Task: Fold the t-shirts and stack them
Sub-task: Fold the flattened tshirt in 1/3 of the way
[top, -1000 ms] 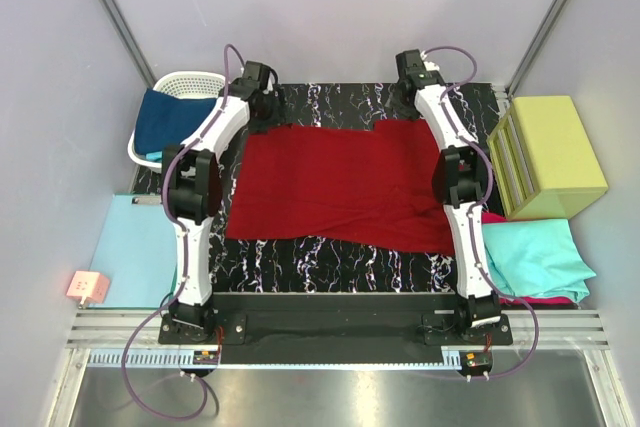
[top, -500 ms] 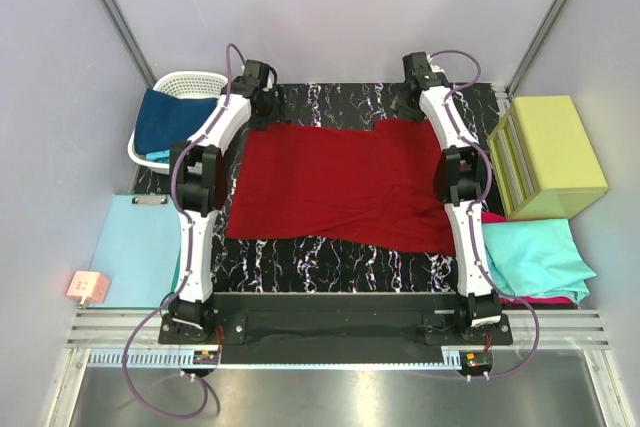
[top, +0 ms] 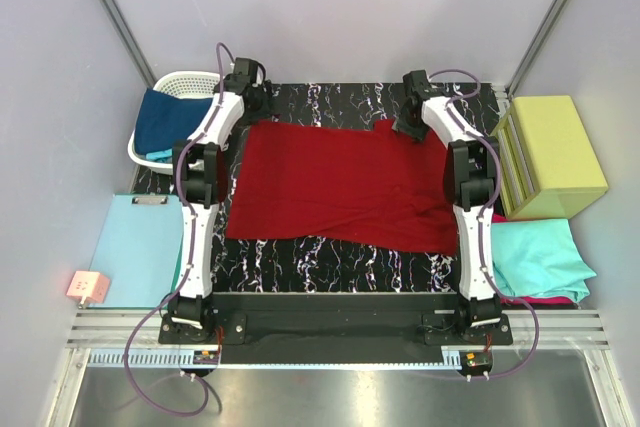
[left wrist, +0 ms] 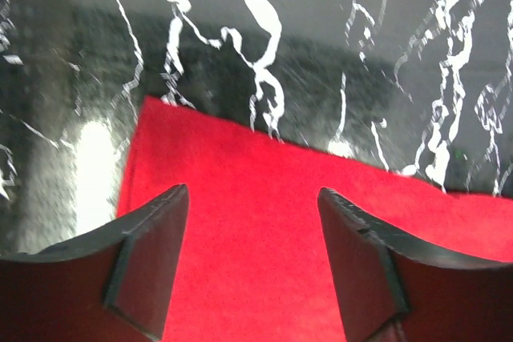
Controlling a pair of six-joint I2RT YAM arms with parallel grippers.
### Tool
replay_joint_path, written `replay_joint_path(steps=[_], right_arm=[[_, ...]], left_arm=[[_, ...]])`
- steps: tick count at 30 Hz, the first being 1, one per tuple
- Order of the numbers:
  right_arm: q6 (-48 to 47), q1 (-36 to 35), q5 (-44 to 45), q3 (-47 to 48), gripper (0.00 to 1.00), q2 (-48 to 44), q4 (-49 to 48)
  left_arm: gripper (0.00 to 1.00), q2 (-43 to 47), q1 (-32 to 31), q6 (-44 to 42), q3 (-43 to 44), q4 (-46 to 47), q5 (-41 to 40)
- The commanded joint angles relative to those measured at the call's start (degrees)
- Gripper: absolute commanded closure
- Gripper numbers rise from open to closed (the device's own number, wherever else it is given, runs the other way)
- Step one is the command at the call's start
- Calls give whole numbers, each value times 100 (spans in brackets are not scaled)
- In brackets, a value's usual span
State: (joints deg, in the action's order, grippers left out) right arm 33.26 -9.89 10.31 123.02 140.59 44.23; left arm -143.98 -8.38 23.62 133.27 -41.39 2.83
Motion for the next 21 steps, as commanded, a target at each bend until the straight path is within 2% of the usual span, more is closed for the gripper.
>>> replay_joint_path(steps=[1,5,21], right_arm=[[-56,-180,24,-594,44,-1103,-748],[-65,-233,-2,-1209,45,-1385,-1047],[-47,-338,-73,-1448,44,-1482,-1092]], left_arm=[[33,-200,117,-68,541,34,-46],[35,-279,144,-59,656,52,-124],[40,-455,249,90,419,-71,-204]])
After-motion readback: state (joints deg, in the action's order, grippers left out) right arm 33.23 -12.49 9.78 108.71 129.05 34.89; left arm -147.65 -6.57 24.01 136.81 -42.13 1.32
